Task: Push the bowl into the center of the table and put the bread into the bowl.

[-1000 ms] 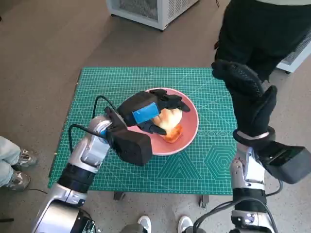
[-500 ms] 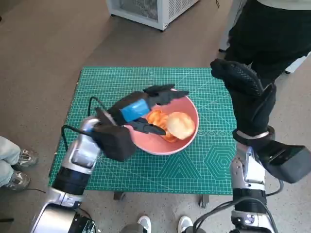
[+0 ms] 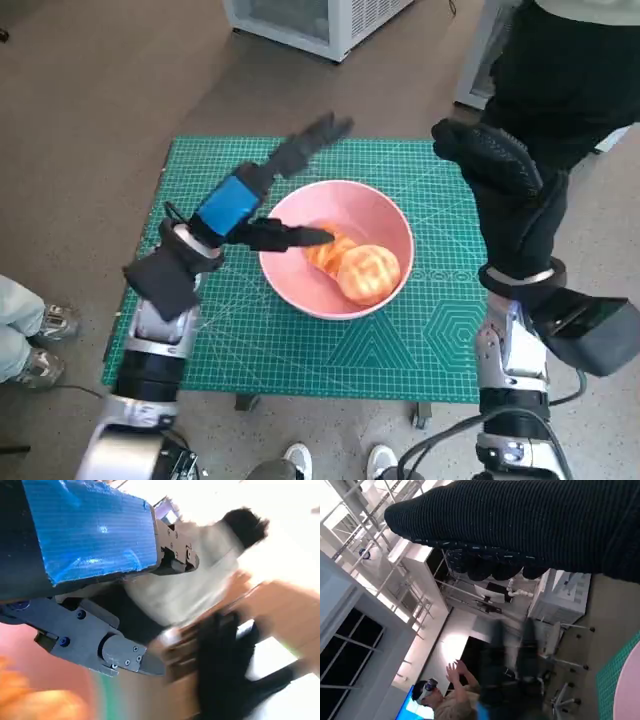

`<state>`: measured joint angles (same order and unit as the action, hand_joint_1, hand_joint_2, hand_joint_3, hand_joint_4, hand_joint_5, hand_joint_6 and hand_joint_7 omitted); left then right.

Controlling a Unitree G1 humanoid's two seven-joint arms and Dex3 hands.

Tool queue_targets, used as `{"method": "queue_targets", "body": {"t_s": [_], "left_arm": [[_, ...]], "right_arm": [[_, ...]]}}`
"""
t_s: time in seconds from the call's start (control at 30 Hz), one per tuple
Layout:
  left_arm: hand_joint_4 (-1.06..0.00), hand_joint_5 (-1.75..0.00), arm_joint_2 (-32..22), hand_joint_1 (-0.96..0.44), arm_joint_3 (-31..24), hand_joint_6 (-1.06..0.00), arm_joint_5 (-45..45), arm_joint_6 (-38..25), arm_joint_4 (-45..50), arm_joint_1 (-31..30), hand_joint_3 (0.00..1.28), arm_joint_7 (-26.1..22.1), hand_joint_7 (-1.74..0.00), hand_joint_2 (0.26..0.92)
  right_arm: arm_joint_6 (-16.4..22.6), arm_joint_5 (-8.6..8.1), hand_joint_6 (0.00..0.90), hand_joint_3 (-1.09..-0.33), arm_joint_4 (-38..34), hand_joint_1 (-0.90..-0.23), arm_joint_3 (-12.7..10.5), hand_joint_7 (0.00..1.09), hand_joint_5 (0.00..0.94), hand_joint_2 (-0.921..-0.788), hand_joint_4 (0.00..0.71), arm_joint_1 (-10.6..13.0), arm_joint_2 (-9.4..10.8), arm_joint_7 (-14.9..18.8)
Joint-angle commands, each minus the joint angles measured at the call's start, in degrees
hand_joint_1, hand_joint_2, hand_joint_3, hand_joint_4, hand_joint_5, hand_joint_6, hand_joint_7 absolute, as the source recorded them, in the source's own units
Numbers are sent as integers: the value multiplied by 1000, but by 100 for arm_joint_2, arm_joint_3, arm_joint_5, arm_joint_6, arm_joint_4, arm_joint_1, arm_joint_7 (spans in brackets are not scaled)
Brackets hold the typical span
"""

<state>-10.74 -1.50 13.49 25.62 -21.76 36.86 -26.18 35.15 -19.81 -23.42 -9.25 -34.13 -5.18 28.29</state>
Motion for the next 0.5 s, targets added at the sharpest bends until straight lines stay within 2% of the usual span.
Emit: {"method": "queue_targets", "body": {"t_s": [0.03,0.5], "left_arm": [[-61,-12,369,-652,-266,-238,604,21,118,-132,309,-72,-15,921],[-57,-5,423,-690,-596,-206,688,511,-60,-225,387,-288,-6,921]], "right_arm": [[-167,107,135,-697,48,-739,25,481,1,-921,216,15,-23,-153],[-292,373,143,-701,285,-714,122,479,3,-921,220,70,-49,-452]]}}
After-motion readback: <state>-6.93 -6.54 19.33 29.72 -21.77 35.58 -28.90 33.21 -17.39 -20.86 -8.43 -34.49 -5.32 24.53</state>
